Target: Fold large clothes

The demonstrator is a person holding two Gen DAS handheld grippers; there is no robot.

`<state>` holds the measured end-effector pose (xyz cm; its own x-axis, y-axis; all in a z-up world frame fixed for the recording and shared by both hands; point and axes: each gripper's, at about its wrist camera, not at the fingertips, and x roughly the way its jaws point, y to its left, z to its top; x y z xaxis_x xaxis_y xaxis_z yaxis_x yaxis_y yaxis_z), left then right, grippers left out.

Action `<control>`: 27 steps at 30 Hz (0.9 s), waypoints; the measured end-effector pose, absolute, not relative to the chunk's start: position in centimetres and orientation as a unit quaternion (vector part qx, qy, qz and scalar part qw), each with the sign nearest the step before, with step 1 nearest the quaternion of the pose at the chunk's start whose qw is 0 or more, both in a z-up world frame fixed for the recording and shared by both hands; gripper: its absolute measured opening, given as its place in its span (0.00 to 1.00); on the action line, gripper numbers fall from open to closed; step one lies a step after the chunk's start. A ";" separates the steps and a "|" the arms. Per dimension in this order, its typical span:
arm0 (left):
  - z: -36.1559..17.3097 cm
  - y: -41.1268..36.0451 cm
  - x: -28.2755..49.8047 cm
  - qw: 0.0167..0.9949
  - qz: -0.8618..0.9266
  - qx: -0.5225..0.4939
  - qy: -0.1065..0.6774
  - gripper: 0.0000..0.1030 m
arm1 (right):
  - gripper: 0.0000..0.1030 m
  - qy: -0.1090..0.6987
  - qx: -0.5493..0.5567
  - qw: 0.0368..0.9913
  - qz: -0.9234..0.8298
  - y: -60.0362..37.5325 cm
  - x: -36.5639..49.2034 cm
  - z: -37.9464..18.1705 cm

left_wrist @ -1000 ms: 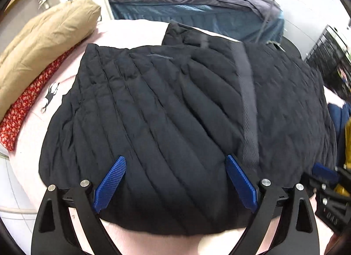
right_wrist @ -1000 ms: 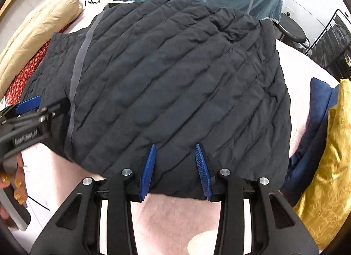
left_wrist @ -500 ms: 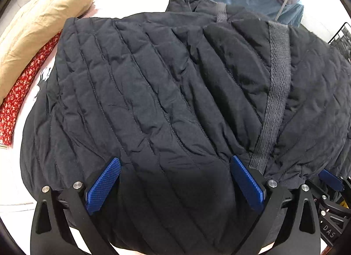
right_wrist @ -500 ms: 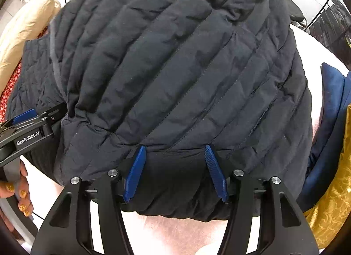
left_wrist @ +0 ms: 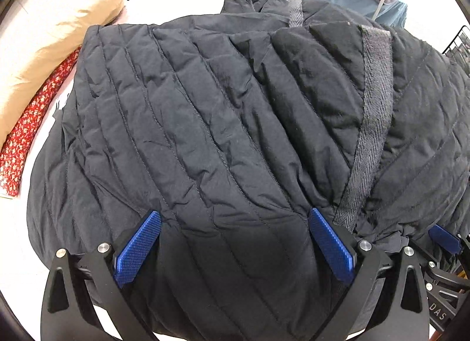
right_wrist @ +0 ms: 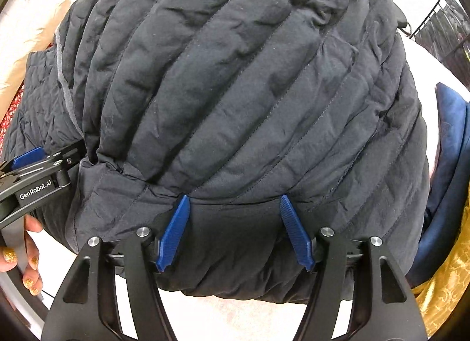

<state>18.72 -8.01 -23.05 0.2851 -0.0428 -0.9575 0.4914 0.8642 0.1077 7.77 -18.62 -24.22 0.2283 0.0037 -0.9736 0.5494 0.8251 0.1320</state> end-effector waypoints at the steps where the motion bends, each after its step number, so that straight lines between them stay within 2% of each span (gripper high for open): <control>1: -22.7 -7.8 18.4 0.778 -0.174 0.193 0.572 0.95 | 0.63 0.592 0.235 0.750 -0.179 -18.7 7.7 -24.1; 12: -18.6 -1.9 14.2 0.798 -0.218 0.135 0.545 0.94 | 0.63 0.550 0.221 0.787 -0.171 -18.0 1.6 -21.1; 18: -18.1 1.3 12.4 0.803 -0.209 0.158 0.535 0.94 | 0.63 0.532 0.230 0.793 -0.186 -21.1 -1.7 -20.1; 27: -17.3 3.9 12.1 0.802 -0.196 0.135 0.548 0.94 | 0.63 0.509 0.245 0.803 -0.191 -24.8 -1.8 -18.7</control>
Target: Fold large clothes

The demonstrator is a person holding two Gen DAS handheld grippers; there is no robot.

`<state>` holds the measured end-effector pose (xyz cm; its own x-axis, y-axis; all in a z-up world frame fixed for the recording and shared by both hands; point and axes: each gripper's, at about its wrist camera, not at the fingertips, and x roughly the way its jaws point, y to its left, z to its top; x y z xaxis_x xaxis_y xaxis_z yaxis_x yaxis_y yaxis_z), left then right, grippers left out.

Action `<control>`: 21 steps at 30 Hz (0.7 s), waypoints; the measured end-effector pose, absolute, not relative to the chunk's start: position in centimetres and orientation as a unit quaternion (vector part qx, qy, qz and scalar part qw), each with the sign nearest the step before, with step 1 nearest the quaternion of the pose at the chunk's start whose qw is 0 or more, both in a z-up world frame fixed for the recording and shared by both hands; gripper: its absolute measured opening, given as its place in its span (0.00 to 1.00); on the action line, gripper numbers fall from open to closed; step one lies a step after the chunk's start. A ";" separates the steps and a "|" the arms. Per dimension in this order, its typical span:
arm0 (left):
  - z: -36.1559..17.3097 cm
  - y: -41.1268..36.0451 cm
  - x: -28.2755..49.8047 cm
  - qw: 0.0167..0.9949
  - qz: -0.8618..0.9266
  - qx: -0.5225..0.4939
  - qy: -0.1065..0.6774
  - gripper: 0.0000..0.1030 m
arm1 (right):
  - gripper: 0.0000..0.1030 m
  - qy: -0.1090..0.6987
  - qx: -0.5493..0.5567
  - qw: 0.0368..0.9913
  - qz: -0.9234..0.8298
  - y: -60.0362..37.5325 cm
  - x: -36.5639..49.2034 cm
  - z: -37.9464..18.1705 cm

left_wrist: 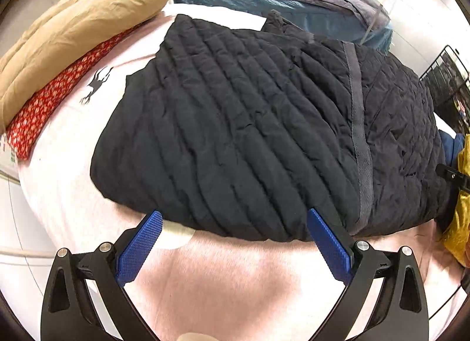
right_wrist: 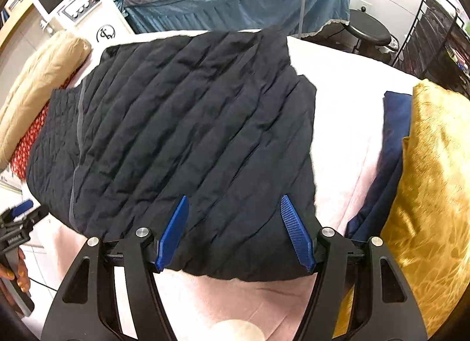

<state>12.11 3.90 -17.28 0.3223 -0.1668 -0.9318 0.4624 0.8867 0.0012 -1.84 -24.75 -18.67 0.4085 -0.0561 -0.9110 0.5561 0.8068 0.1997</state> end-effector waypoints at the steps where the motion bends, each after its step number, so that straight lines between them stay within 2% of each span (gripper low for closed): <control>1: -17.2 4.2 12.1 0.801 -0.195 0.131 0.550 0.94 | 0.64 0.507 0.249 0.802 -0.196 -25.3 -2.0 -18.5; 4: -16.9 4.7 12.1 0.800 -0.196 0.126 0.553 0.94 | 0.64 0.507 0.275 0.790 -0.206 -27.5 -2.2 -18.9; 11: -16.7 5.5 12.4 0.796 -0.188 0.115 0.564 0.94 | 0.67 0.541 0.388 0.727 -0.165 -31.4 -1.8 -24.6; 12: -16.7 5.6 12.4 0.796 -0.187 0.112 0.565 0.94 | 0.76 0.541 0.400 0.721 -0.164 -31.8 -1.9 -25.2; 15: -16.6 6.0 12.4 0.796 -0.185 0.106 0.567 0.94 | 0.79 0.539 0.420 0.715 -0.144 -32.3 -1.5 -26.5; 19: -16.6 6.4 12.7 0.796 -0.183 0.101 0.568 0.94 | 0.92 0.541 0.425 0.714 -0.132 -32.2 -1.2 -27.4; 21: -16.5 6.8 13.2 0.798 -0.181 0.094 0.567 0.94 | 0.94 0.537 0.428 0.715 -0.131 -32.2 -1.2 -27.8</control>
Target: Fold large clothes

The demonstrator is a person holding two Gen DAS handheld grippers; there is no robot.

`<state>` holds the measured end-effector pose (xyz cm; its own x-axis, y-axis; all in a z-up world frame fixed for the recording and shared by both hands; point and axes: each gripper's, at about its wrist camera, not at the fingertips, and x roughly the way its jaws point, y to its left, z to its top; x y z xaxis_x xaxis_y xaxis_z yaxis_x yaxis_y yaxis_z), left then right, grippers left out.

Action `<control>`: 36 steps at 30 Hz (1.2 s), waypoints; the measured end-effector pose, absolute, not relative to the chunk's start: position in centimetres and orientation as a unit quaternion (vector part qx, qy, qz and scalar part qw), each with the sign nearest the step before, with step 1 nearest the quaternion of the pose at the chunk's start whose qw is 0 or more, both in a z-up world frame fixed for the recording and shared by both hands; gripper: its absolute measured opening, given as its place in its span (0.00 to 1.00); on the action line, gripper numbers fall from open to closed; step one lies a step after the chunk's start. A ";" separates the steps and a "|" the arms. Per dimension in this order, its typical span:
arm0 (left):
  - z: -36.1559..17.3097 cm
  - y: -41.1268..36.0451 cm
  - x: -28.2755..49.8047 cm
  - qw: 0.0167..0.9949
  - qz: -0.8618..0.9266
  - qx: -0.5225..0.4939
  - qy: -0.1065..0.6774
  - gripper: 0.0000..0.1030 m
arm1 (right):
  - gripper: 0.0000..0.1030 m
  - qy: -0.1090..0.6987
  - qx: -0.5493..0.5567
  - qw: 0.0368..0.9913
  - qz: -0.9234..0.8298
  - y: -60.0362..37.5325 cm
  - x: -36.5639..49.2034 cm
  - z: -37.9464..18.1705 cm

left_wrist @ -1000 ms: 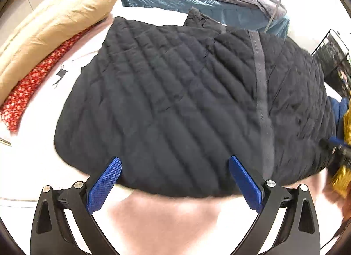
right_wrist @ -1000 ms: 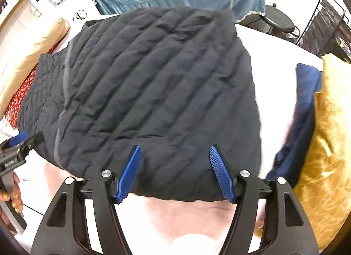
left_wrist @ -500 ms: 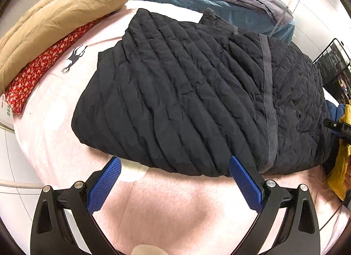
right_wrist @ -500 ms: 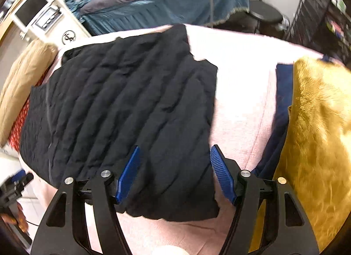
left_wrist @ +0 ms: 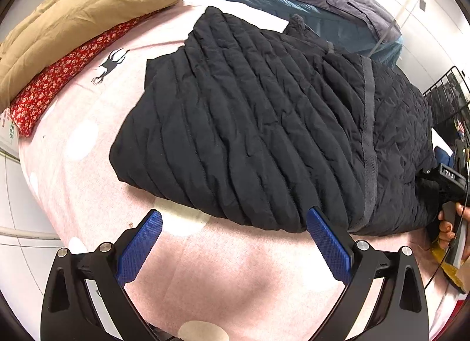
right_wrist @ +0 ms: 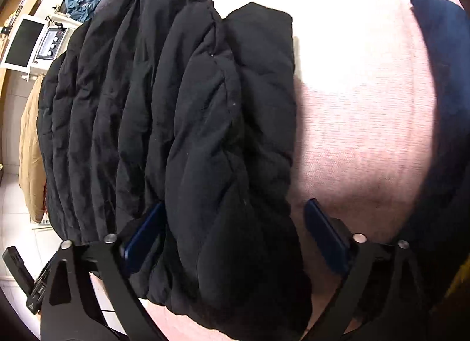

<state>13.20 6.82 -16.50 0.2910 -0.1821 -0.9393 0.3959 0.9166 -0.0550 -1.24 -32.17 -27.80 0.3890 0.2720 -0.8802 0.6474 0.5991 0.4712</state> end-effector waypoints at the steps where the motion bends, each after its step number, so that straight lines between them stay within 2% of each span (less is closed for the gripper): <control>1: -16.4 7.0 13.4 0.799 -0.180 0.092 0.566 0.94 | 0.94 0.537 0.427 0.715 -0.132 -32.1 -1.3 -27.9; 7: -15.2 8.8 16.7 0.815 -0.164 0.066 0.551 0.94 | 0.94 0.537 0.418 0.721 -0.131 -31.8 -2.1 -28.0; 13: -14.5 10.7 22.0 0.812 -0.174 -0.003 0.557 0.94 | 0.94 0.545 0.406 0.720 -0.140 -31.1 -2.2 -27.8; 26: -22.4 12.2 30.9 0.737 -0.173 -0.082 0.648 0.95 | 0.94 0.567 0.393 0.707 -0.153 -28.5 0.8 -27.0; 36: -26.0 11.6 32.4 0.694 -0.197 -0.148 0.676 0.95 | 0.94 0.576 0.385 0.703 -0.160 -28.3 2.8 -26.7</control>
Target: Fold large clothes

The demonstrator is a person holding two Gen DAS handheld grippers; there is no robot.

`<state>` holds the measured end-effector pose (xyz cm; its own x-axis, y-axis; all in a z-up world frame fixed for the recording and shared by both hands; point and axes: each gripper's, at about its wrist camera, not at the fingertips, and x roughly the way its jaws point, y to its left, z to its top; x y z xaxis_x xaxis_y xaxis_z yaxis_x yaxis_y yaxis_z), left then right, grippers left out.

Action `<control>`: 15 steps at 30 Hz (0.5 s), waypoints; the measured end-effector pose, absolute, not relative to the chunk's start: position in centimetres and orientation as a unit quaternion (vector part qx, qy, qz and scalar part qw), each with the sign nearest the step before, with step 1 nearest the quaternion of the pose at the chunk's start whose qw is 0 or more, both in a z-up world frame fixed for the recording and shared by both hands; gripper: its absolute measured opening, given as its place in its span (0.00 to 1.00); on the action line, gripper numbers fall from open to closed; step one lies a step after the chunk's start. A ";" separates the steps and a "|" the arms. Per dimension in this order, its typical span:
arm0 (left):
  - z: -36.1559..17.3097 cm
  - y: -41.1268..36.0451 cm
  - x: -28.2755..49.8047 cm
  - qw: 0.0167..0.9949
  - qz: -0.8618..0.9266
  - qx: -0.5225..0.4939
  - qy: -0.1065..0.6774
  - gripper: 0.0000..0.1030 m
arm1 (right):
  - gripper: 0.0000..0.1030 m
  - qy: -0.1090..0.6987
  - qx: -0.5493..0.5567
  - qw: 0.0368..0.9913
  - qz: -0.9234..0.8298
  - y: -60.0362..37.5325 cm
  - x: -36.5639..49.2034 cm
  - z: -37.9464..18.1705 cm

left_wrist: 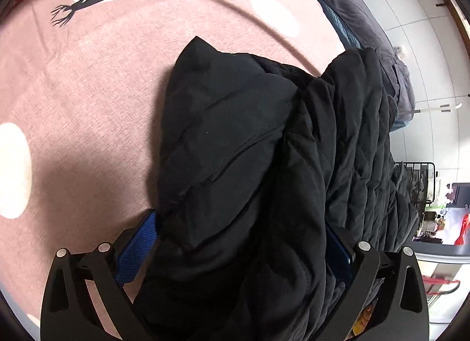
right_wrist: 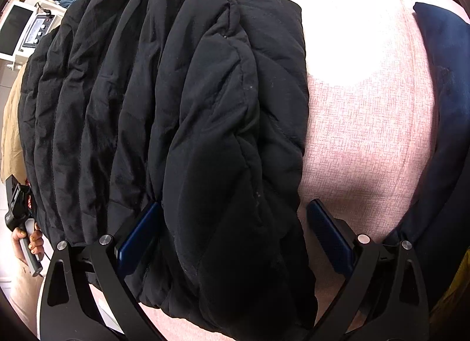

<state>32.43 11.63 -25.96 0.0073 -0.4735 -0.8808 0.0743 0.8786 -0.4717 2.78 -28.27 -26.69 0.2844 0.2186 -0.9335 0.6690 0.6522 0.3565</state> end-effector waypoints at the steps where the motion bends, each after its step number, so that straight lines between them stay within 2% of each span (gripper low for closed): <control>1: -26.0 11.4 32.4 0.695 -0.198 -0.143 0.676 0.95 | 0.94 0.577 0.384 0.703 -0.161 -28.3 2.8 -26.6; 5: -26.0 10.5 32.6 0.699 -0.197 -0.136 0.674 0.95 | 0.94 0.579 0.376 0.703 -0.169 -28.2 3.4 -26.5; 8: -25.6 10.3 32.3 0.705 -0.198 -0.134 0.668 0.88 | 0.94 0.578 0.369 0.706 -0.179 -27.6 3.8 -26.3; 11: -24.9 10.4 31.7 0.713 -0.203 -0.138 0.657 0.71 | 0.77 0.571 0.363 0.715 -0.177 -26.9 4.2 -25.6; 13: -24.3 10.3 31.2 0.719 -0.204 -0.132 0.651 0.62 | 0.60 0.568 0.349 0.725 -0.176 -25.9 4.6 -24.7; 14: -23.8 10.0 30.9 0.723 -0.204 -0.124 0.648 0.56 | 0.55 0.569 0.341 0.727 -0.177 -25.6 4.8 -24.3; 15: -23.5 10.0 30.8 0.726 -0.203 -0.118 0.646 0.50 | 0.44 0.569 0.329 0.732 -0.178 -25.1 5.0 -23.8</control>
<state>30.77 9.98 -23.48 0.0829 -0.4475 -0.8904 0.1424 0.8897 -0.4339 4.98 -25.05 -23.84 0.2892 0.1141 -0.9504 0.6342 0.7209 0.2795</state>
